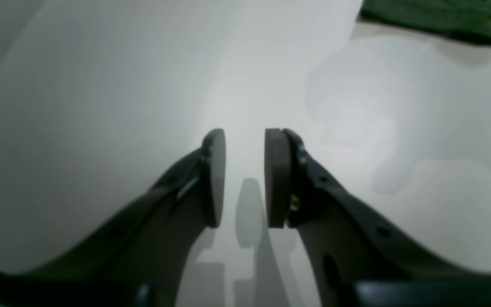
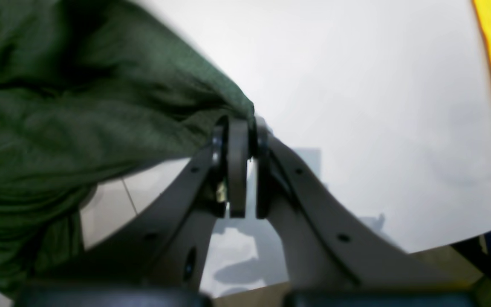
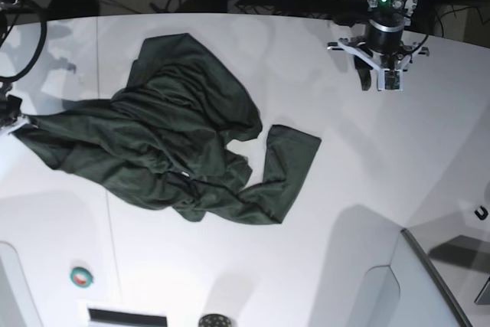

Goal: Layout the t-shirt on the table in an organized manner, then fold the t-shirt properly
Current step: 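Grasp the shirt edge with the left gripper and pull it outward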

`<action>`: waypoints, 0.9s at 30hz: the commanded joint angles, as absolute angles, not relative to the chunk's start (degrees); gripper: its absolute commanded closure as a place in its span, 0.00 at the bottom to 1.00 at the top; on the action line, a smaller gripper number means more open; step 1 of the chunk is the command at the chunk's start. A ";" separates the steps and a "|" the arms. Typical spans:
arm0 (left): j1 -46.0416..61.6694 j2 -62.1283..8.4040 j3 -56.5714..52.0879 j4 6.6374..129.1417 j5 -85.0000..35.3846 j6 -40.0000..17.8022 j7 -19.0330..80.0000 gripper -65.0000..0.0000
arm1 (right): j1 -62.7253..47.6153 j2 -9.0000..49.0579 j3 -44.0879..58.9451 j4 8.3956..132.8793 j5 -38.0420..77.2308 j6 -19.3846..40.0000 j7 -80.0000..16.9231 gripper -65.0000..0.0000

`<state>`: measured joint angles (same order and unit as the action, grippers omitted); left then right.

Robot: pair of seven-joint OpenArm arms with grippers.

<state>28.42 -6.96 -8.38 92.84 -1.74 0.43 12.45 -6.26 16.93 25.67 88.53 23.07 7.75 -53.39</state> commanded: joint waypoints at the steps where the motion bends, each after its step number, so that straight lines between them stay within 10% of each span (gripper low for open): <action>1: 28.09 -6.99 -6.55 93.76 -1.54 0.31 11.12 0.76 | -5.41 17.98 25.80 88.31 23.34 7.78 -51.47 0.98; 4: 26.15 -7.08 -0.92 93.49 -1.45 0.31 11.12 0.76 | -5.05 18.07 25.71 87.08 23.34 7.78 -50.68 0.93; 9: 21.67 -6.90 8.31 90.95 -1.89 0.31 11.21 0.76 | -5.67 18.07 25.71 89.01 23.34 7.78 -50.59 0.55; 15: 15.25 -3.56 16.04 86.81 -1.98 0.31 11.12 0.99 | -6.55 17.98 24.75 95.52 23.34 7.78 -50.51 0.55; 27: 7.60 1.19 22.46 67.65 -1.45 0.57 11.21 1.00 | -3.56 17.98 13.49 91.65 23.43 7.78 -50.15 0.55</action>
<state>8.23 1.13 22.70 67.44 -1.78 -0.49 9.17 -4.38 17.08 13.15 90.94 23.18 7.77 -51.07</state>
